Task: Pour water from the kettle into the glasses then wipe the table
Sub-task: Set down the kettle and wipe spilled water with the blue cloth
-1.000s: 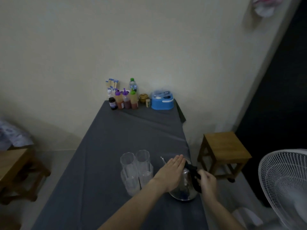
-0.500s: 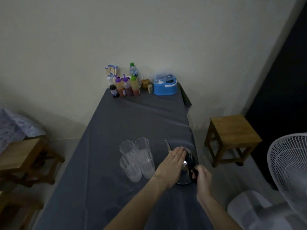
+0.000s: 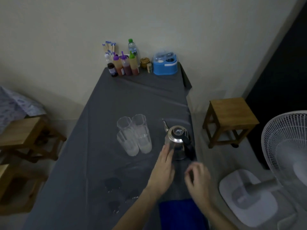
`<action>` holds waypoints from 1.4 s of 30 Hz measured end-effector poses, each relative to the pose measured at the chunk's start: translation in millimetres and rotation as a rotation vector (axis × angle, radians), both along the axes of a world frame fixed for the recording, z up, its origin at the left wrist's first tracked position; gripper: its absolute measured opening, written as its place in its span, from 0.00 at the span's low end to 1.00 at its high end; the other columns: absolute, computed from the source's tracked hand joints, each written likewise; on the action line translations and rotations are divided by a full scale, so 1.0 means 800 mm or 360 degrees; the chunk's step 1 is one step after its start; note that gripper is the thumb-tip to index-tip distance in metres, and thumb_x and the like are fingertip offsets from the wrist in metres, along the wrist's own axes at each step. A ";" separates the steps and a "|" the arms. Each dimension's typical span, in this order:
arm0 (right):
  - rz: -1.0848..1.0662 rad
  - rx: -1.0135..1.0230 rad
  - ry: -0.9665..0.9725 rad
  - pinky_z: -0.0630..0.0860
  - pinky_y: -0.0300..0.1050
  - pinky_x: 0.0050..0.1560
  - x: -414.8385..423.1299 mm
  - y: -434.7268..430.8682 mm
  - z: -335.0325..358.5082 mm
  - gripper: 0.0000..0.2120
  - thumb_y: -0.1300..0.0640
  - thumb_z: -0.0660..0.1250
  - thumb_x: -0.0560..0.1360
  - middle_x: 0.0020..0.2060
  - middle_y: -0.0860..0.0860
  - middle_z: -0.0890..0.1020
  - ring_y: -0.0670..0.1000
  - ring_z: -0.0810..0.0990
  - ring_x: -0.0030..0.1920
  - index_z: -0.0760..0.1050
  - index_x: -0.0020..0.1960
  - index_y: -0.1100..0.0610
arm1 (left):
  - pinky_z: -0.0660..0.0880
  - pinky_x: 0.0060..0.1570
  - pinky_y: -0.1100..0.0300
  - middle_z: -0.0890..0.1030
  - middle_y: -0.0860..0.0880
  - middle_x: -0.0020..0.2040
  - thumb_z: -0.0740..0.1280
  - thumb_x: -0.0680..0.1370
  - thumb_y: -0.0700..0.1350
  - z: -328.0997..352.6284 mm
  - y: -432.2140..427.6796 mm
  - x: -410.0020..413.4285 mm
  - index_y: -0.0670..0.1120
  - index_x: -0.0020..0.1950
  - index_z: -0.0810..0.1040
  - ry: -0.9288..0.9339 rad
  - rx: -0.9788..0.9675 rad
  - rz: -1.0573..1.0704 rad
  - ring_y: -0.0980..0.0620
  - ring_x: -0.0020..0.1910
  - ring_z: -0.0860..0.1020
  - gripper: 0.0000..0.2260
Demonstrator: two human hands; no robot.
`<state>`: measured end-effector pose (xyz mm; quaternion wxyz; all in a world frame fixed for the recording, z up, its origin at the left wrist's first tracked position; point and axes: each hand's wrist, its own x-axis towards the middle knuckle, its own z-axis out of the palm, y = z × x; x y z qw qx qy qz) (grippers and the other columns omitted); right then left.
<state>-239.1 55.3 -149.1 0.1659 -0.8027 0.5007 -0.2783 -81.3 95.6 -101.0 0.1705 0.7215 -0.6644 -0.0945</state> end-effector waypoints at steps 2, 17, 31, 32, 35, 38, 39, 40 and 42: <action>0.0361 0.0061 0.0155 0.77 0.45 0.46 -0.013 0.054 -0.031 0.05 0.52 0.66 0.69 0.51 0.47 0.75 0.49 0.77 0.49 0.74 0.44 0.50 | 0.45 0.77 0.61 0.47 0.51 0.79 0.55 0.80 0.38 -0.034 0.057 -0.005 0.43 0.78 0.56 0.0085 0.0116 0.0010 0.57 0.78 0.43 0.26; 0.0402 0.0531 0.1057 0.47 0.71 0.69 -0.031 0.164 -0.053 0.43 0.23 0.48 0.69 0.74 0.59 0.64 0.62 0.62 0.72 0.63 0.74 0.50 | 0.52 0.72 0.55 0.63 0.46 0.77 0.56 0.79 0.54 -0.131 0.261 0.033 0.42 0.78 0.52 -0.0357 0.0554 -0.0375 0.50 0.75 0.61 0.31; -0.0134 0.0559 0.0952 0.49 0.72 0.71 0.030 0.202 -0.061 0.42 0.31 0.28 0.73 0.77 0.56 0.56 0.59 0.53 0.77 0.56 0.77 0.49 | 0.46 0.76 0.58 0.62 0.42 0.76 0.46 0.83 0.55 -0.127 0.389 0.237 0.38 0.75 0.62 -0.0071 0.0268 0.0232 0.52 0.78 0.51 0.27; -0.0139 0.0559 0.0929 0.46 0.71 0.72 0.036 0.206 -0.061 0.43 0.30 0.26 0.72 0.78 0.55 0.54 0.59 0.51 0.77 0.54 0.77 0.49 | 0.44 0.76 0.60 0.61 0.42 0.77 0.45 0.83 0.56 -0.131 0.393 0.256 0.38 0.75 0.62 -0.0046 0.0289 0.0318 0.53 0.78 0.49 0.29; -0.0088 0.0571 0.0942 0.46 0.69 0.71 0.059 0.218 -0.058 0.41 0.31 0.28 0.73 0.77 0.55 0.56 0.59 0.53 0.77 0.55 0.77 0.49 | 0.37 0.75 0.63 0.56 0.44 0.78 0.41 0.81 0.62 -0.139 0.401 0.306 0.39 0.77 0.58 -0.0070 0.0321 0.0548 0.51 0.78 0.50 0.34; 0.0205 0.0493 0.1110 0.50 0.67 0.72 0.065 0.233 -0.060 0.32 0.35 0.37 0.79 0.75 0.55 0.63 0.59 0.60 0.74 0.54 0.77 0.49 | 0.35 0.75 0.62 0.55 0.44 0.79 0.44 0.80 0.63 -0.140 0.398 0.337 0.40 0.78 0.56 -0.0081 0.0331 0.0659 0.49 0.78 0.52 0.35; 0.0348 0.0449 0.1165 0.50 0.66 0.71 0.060 0.238 -0.062 0.31 0.36 0.39 0.79 0.75 0.55 0.62 0.58 0.59 0.74 0.51 0.78 0.48 | 0.35 0.75 0.61 0.56 0.44 0.79 0.45 0.79 0.62 -0.141 0.396 0.341 0.40 0.78 0.56 -0.0075 0.0321 0.0693 0.49 0.78 0.52 0.34; 0.0490 0.0394 0.1200 0.50 0.65 0.71 0.053 0.242 -0.064 0.30 0.36 0.40 0.79 0.76 0.54 0.61 0.58 0.59 0.74 0.50 0.78 0.48 | 0.36 0.76 0.60 0.56 0.44 0.79 0.46 0.79 0.62 -0.141 0.395 0.342 0.41 0.78 0.56 -0.0063 0.0305 0.0728 0.49 0.78 0.53 0.34; 0.0698 0.0277 0.1239 0.50 0.64 0.71 0.036 0.239 -0.062 0.29 0.37 0.41 0.80 0.76 0.53 0.58 0.56 0.58 0.75 0.50 0.78 0.48 | 0.38 0.76 0.59 0.57 0.45 0.79 0.47 0.80 0.61 -0.143 0.394 0.341 0.41 0.78 0.57 -0.0057 0.0279 0.0775 0.50 0.78 0.53 0.33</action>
